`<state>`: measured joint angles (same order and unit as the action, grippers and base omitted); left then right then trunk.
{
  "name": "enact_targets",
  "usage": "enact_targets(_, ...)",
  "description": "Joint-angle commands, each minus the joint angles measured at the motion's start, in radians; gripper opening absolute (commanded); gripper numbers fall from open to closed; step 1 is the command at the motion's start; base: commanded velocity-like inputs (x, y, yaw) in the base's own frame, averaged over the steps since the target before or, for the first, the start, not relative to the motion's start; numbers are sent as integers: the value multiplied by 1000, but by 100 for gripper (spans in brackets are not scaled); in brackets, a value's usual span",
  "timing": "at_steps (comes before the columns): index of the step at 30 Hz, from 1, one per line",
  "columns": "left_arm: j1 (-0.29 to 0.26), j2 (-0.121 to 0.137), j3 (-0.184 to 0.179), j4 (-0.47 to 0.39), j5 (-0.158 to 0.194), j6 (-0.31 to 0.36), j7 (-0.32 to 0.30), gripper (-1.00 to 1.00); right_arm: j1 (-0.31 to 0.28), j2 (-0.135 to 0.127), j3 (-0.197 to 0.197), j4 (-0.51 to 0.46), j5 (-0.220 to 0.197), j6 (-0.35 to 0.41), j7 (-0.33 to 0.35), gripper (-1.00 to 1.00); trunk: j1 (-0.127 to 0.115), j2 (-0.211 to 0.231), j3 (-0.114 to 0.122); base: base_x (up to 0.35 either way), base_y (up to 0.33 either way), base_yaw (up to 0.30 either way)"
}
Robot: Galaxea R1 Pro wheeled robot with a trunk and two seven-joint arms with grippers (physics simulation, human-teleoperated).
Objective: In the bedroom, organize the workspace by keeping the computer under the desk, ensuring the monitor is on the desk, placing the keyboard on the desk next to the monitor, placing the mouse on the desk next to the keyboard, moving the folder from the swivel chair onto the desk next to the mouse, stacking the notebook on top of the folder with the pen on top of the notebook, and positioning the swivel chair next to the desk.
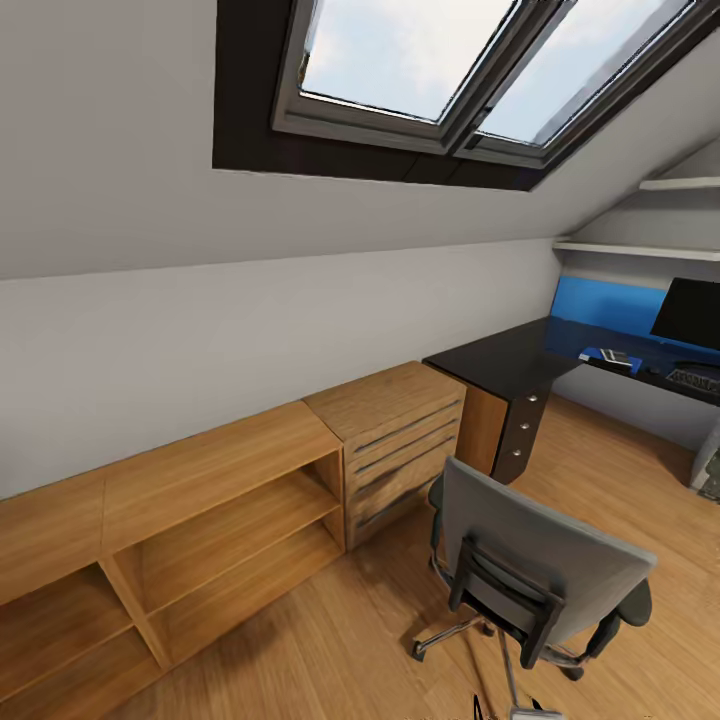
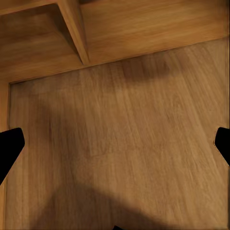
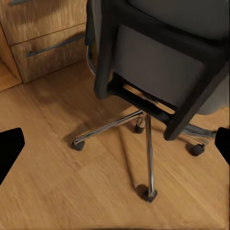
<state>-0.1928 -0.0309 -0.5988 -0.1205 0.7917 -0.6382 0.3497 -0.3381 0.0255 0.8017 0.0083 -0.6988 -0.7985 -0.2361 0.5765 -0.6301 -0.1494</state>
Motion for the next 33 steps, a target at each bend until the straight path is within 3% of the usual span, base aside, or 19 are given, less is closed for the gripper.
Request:
enact_targets(1, 0, 0, -9, -1, 1, -1, 9, 100, -1, 1, 8, 1, 1, 0, -9, 100, 0, -1, -2, 0, 0, -297)
enact_targets(18, 0, 0, -9, -1, 1, -1, 9, 100, -1, -1, 8, 1, 1, 1, -9, 100, 0, -1, -2, 0, 7, -297)
enact_targets(33, 0, 0, -8, -1, 1, -1, 9, 100, -1, -1, 8, 1, 1, 1, -8, 100, 0, -1, -2, 0, 159, -298)
